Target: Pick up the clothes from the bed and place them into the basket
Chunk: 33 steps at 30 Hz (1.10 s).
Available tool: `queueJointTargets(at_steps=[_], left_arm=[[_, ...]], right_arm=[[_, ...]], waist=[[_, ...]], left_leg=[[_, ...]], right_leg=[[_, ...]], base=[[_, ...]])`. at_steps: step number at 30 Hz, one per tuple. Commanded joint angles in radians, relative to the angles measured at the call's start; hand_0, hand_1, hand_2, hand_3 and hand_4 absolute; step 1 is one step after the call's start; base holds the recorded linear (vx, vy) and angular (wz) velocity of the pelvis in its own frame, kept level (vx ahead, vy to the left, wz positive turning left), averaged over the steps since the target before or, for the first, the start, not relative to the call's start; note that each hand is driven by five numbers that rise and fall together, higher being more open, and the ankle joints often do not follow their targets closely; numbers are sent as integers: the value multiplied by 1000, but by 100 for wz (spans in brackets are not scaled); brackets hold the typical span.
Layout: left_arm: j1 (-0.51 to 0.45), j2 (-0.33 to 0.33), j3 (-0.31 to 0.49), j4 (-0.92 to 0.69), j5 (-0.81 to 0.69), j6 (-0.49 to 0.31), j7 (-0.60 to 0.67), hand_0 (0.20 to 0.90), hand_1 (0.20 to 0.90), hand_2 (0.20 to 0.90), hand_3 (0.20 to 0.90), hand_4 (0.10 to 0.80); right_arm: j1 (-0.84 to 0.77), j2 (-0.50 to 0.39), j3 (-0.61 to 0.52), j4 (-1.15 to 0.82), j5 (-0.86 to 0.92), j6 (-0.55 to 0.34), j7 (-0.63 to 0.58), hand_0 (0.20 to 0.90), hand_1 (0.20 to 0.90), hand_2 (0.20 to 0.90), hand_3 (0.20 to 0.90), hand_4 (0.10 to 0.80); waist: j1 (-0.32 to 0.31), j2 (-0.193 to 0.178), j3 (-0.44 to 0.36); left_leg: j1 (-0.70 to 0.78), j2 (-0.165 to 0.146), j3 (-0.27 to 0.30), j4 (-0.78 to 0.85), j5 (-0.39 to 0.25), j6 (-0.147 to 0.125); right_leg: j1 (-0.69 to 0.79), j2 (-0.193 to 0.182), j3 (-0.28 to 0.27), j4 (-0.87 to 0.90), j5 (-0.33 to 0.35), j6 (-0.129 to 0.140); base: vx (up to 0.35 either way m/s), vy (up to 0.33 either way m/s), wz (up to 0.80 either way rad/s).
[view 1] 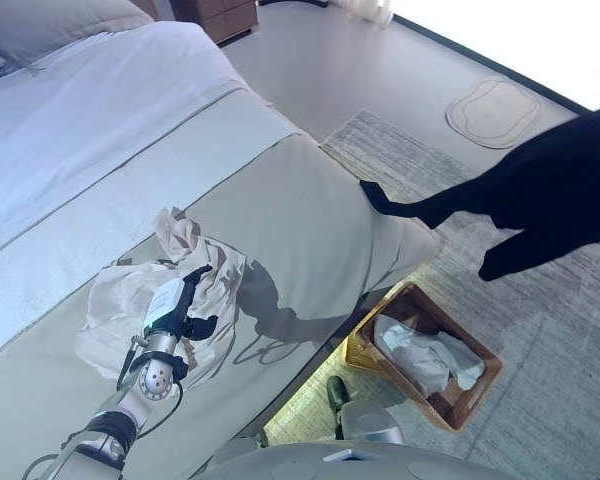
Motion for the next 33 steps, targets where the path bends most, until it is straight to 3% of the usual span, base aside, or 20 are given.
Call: queueJointTargets(at_steps=[1,13,33], left_arm=[[1,59,-12,45,20,-69,27,900,900,900,900,800],[6,65,1,72,23,-83,38,900,900,900,900,800],[-16,69,-5,53,29,-67,7,900,900,900,900,800]], right_arm=[[2,-95,-151,-14,-13,-89,-100,300,300,300,200,100],[250,-34,-379,-26,26,-130,-110,300,300,300,200,100],[313,108,-351,-3,-13,-129,-60,300,300,300,200,100]], waist=[[-4,-35,-189],[-47,-12,-187],[-62,21,-172]], left_leg=[[-50,-4,-20,73,-97,25],[-58,-1,4,83,-101,19],[-69,1,21,96,-107,15]], right_leg=[[-63,12,7,100,-63,56],[-85,24,28,108,-65,57],[-106,24,31,113,-59,60]], base=[[29,-35,-10],[0,-23,-8],[-12,-29,-2]])
